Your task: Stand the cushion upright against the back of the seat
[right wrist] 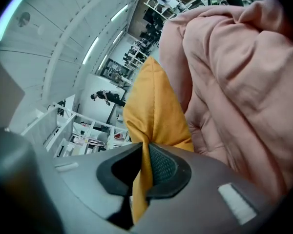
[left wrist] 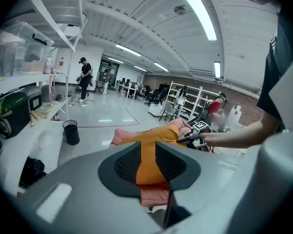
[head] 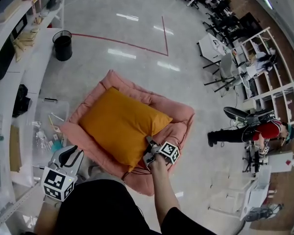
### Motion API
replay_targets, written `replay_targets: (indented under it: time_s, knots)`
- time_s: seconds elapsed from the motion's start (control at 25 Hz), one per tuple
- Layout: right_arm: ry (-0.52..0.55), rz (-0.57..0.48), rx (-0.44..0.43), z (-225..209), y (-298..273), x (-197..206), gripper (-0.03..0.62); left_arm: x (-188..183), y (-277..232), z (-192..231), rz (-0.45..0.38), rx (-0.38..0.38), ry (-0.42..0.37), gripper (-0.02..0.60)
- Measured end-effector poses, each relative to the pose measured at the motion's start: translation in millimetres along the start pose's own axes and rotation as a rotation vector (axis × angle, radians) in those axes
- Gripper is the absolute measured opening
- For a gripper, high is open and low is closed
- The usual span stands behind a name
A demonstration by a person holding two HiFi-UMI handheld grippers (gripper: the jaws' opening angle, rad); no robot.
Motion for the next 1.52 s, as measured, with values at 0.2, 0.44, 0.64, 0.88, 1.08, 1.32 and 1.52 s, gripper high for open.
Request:
replay_targets:
  time_s: [0.2,0.44,0.64,0.88,1.08,1.32,1.52]
  knots:
    - [0.003,-0.012,0.031,-14,17,-12,0.034,0,-9,-8,0.003,0.023,-0.006,0.11]
    - [0.06,-0.032,0.044,-14,35,-32,0.034,2,-21,-21,0.009,0.055,-0.014,0.109]
    - [0.088,-0.08,0.053,-10,53,-54,0.034,0,-31,-31,0.01,0.078,-0.021,0.109]
    - [0.109,-0.146,0.06,-16,80,-73,0.034,0,-37,-41,0.016,0.101,-0.034,0.109]
    - [0.13,-0.169,0.051,-15,93,-75,0.034,1,-38,-44,0.024,0.109,-0.042,0.109]
    - [0.145,-0.2,0.045,-8,109,-86,0.029,2,-37,-49,0.035,0.118,-0.049,0.109]
    - [0.134,-0.232,0.024,2,123,-93,0.025,4,-37,-53,0.038,0.131,-0.05,0.109]
Point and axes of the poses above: the fingertips, and each gripper's own axes: y backward along the fingers, z to its left, x out of its underside, the point moved 3 cm from there along y, backward along the fingers, and after that the axes turned 12 degrees about -z, right-handed, at the moved point
